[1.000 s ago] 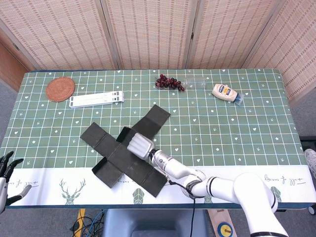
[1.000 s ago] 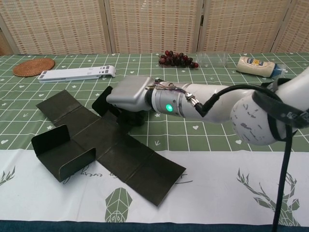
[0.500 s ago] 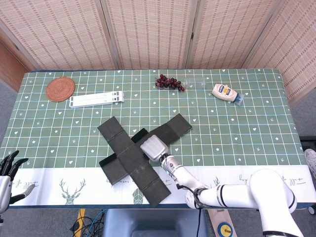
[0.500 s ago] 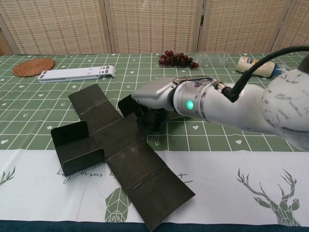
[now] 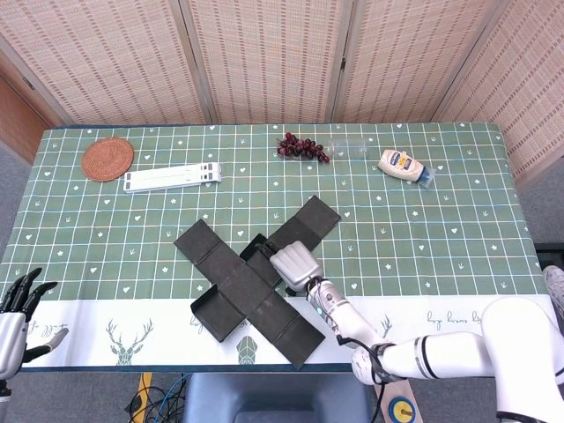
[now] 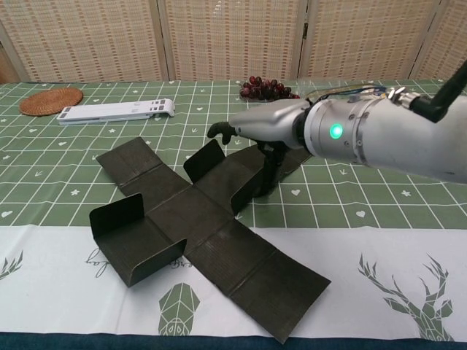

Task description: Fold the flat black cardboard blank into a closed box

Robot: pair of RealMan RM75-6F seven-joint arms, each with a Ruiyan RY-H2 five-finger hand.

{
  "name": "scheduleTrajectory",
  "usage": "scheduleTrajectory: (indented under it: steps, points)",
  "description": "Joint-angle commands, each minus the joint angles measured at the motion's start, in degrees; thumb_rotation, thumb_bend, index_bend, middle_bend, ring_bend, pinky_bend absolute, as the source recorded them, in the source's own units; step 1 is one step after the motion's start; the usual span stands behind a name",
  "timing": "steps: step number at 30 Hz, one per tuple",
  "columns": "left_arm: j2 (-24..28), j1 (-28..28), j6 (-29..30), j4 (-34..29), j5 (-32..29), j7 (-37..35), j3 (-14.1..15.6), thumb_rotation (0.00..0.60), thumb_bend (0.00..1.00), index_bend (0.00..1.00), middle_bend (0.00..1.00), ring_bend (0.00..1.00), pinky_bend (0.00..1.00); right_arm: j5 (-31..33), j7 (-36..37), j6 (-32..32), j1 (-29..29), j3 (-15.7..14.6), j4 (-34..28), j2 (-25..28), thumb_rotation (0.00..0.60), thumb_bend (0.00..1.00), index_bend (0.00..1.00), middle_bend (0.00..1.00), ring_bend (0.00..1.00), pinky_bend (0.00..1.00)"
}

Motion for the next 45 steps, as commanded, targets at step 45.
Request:
scheduleTrajectory:
  steps: [45]
  points:
    - [1.0,2.0,0.9,-2.8,-2.9,3.1,0.1,0.600,0.16,0.21,0.09,0.08,0.37,-23.4,21.7,-31.9,11.9,-5.8,42.9,-9.9,0.600,0.16,0.00,0.12,0.74,1.00]
